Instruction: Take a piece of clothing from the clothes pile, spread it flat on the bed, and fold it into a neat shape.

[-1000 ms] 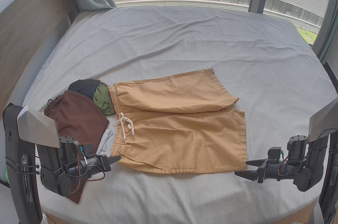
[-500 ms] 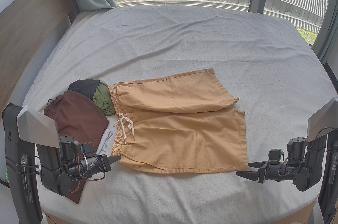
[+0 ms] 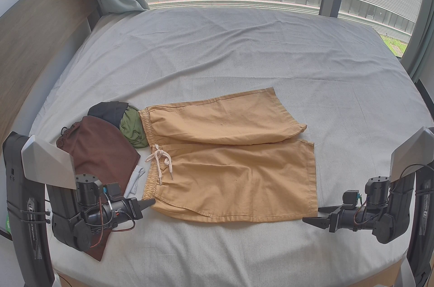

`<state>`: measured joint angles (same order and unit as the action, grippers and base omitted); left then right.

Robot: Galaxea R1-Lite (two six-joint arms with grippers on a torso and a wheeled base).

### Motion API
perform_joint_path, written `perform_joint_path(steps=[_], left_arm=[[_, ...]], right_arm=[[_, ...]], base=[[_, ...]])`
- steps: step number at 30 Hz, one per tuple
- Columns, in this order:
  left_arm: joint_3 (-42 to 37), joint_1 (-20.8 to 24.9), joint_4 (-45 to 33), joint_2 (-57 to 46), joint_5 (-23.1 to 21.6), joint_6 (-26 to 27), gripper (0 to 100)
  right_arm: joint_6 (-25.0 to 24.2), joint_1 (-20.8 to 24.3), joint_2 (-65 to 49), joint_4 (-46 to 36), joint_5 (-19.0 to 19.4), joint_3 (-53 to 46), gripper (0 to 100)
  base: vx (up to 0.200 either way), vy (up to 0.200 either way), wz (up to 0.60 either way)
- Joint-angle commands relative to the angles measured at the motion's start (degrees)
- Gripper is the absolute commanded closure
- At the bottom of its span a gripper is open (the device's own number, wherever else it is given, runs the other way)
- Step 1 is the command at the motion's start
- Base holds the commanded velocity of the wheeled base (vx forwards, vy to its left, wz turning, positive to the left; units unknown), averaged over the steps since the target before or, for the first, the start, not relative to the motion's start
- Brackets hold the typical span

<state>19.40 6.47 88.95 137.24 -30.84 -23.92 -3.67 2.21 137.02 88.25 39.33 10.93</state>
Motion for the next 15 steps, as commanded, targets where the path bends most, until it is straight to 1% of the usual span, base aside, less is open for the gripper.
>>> perform_joint_path(steps=[1, 6, 9, 10, 15], left_arm=[[-0.1, -0.1, 0.2, 0.0, 0.0, 0.0, 100], [0.0, -0.1, 0.2, 0.0, 0.0, 0.0, 100], [0.0, -0.1, 0.2, 0.0, -0.1, 0.0, 100], [0.0, -0.1, 0.2, 0.0, -0.1, 0.0, 100], [0.0, -0.1, 0.2, -0.1, -0.1, 0.0, 100]], right_arm=[[-0.2, 0.3, 1.4, 0.0, -0.1, 1.2, 0], [-1.4, 1.8, 1.4, 0.0, -0.1, 2.4, 0], [-2.4, 2.0, 1.4, 0.0, -0.1, 2.5, 0], [-2.4, 2.0, 1.4, 0.1, -0.1, 2.5, 100], [-2.3, 1.8, 1.5, 0.1, -0.1, 3.1, 100]], base=[[0.0, 0.0, 0.0], [0.0, 0.0, 0.0], [0.0, 0.0, 0.0], [0.0, 0.0, 0.0], [0.0, 0.0, 0.0]])
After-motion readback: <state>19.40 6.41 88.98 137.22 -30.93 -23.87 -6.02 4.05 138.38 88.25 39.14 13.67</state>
